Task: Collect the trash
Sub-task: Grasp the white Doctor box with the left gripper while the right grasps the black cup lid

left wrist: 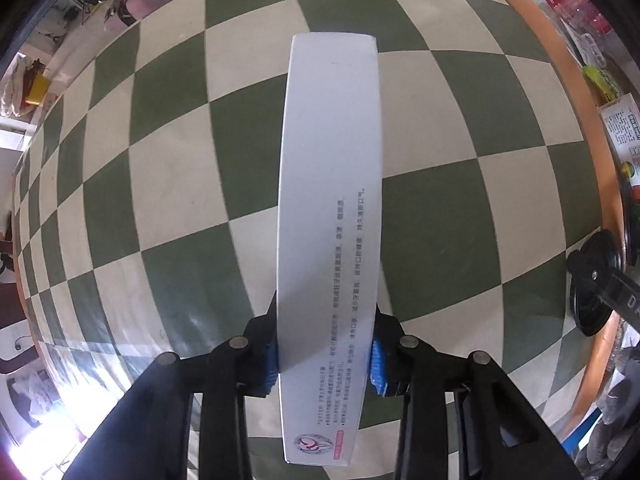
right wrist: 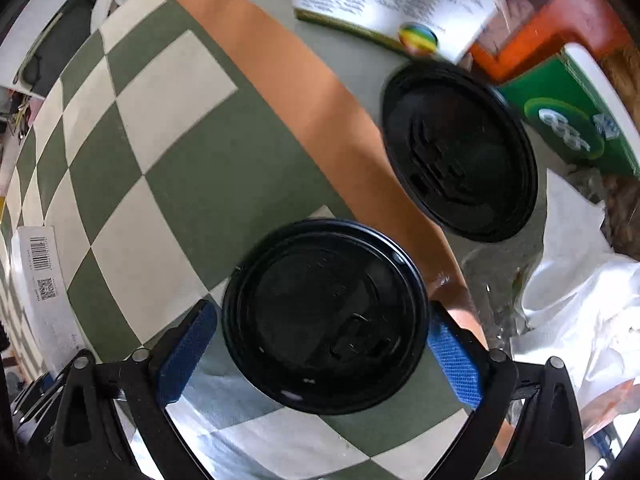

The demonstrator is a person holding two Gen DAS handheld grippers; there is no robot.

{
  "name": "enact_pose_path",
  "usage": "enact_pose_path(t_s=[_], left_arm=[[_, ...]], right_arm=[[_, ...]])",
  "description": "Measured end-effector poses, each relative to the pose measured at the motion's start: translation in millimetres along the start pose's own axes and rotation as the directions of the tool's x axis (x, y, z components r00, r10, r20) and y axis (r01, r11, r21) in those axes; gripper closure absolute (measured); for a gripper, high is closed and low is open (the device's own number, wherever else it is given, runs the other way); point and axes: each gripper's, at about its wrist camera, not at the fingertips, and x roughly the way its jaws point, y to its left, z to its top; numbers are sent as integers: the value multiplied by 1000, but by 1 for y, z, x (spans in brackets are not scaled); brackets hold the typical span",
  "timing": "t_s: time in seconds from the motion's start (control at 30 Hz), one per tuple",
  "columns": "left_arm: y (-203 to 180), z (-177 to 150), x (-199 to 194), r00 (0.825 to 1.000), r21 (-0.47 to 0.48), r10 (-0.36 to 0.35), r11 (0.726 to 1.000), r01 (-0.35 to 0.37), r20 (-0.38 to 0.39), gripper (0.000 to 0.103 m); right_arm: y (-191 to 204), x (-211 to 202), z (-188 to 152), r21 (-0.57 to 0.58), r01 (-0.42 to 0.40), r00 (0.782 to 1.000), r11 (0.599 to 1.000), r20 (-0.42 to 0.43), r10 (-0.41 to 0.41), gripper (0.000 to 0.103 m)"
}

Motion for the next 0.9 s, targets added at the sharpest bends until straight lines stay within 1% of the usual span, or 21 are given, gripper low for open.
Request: enact_pose_path(t_s=[0.03, 0.07, 0.1, 0.2, 0.3, 0.4, 0.5, 0.53, 0.6, 0.67, 0.7, 0.73, 0.8, 0.87, 0.9], left_arm=[[2, -5, -1, 1000, -4, 7, 1000, -7, 6, 72], [2, -9, -3, 1000, -8, 11, 1000, -11, 12, 72], [4, -11, -4, 1000, -14, 13, 1000, -13, 15, 72], [16, -33, -9, 1000, -55, 6, 998, -5, 13, 72], [31, -59, -10, 1000, -105, -2, 994, 2, -1, 72], [45, -84, -7, 1000, -145, -5, 989, 2, -23, 72], [52, -100, 3, 999, -164, -14, 986, 5, -52, 71], [54, -104, 2, 999, -173, -29, 985, 21, -46, 71], [54, -105, 2, 998, -182, -37, 983, 26, -56, 69], [62, -98, 2, 996, -192, -46, 981, 31, -70, 69], [61, -97, 1, 997, -192, -43, 981, 30, -67, 67], [61, -94, -1, 998, -189, -30, 982, 18, -60, 63], [72, -84, -2, 998, -198, -28, 980, 16, -55, 61], [75, -83, -4, 998, -214, -29, 977, 18, -49, 61], [75, -83, -7, 999, -215, -23, 977, 14, -40, 66]], right_arm=[[3, -1, -1, -8, 13, 1000, 1000, 15, -13, 13], [7, -3, -3, -16, 27, 999, 999, 33, -27, 15], [11, -4, -4, -23, 13, 999, 1000, 42, -12, 15], [19, -5, -12, -47, -3, 999, 999, 43, 5, 17], [38, -2, -30, -107, -34, 999, 994, 17, 36, 17], [62, 2, -58, -218, -34, 999, 975, -4, 34, 17], [80, 4, -79, -305, -22, 1000, 952, -6, 21, 17], [87, 5, -86, -333, -13, 1000, 943, -3, 13, 17], [94, 8, -88, -355, -2, 1000, 935, -6, 0, 14], [100, 11, -87, -371, 6, 1000, 929, -20, -14, 12], [102, 12, -85, -370, 6, 999, 929, -27, -18, 12], [104, 12, -84, -368, 5, 999, 930, -33, -18, 11], [106, 14, -81, -356, -4, 999, 934, -47, -14, 11], [106, 15, -76, -351, -11, 999, 936, -53, -8, 11], [107, 15, -76, -349, -14, 999, 937, -54, -6, 11]])
